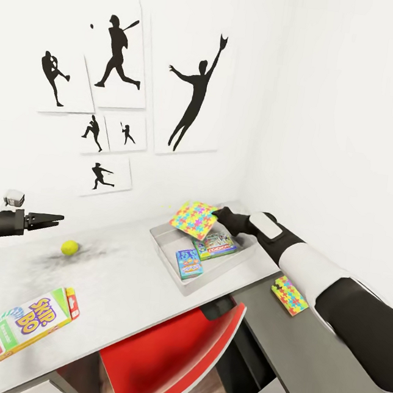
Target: Put all the toys in the child's room - the three board games (two on the bed and one on the table), the two jigsaw puzzles on the table, and the tennis ball on the table - inside the toy box on the table in the child's room.
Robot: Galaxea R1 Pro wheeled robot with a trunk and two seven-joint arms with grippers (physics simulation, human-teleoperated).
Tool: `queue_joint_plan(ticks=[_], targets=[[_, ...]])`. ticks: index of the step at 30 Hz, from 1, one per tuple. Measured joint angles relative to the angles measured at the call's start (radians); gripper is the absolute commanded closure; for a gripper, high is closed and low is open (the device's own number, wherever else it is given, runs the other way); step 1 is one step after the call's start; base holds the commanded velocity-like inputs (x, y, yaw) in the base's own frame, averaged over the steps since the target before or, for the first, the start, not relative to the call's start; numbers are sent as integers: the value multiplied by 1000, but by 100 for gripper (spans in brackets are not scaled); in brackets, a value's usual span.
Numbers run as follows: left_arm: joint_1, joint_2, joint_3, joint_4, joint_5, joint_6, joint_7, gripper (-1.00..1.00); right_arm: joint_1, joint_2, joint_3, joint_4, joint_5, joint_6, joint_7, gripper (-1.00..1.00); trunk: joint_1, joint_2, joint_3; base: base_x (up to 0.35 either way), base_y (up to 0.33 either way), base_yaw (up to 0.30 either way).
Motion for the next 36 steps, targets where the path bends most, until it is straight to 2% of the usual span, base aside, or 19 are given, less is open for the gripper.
queue_joint_plan(ticks=[7, 19, 36], targets=[[0, 0, 0, 0, 0, 0, 0, -100, 0, 0, -1, 14, -7, 29, -2, 100, 0, 0, 0, 0, 0, 0], [0, 0, 0, 0, 2, 0, 0, -100, 1, 0, -49, 50, -13, 35, 0, 100, 0, 0, 0, 0, 0, 0], [0, 0, 4, 0, 3, 1, 0, -100, 1, 8, -54, 52, -13, 56, -5, 100, 0, 0, 0, 0, 0, 0]])
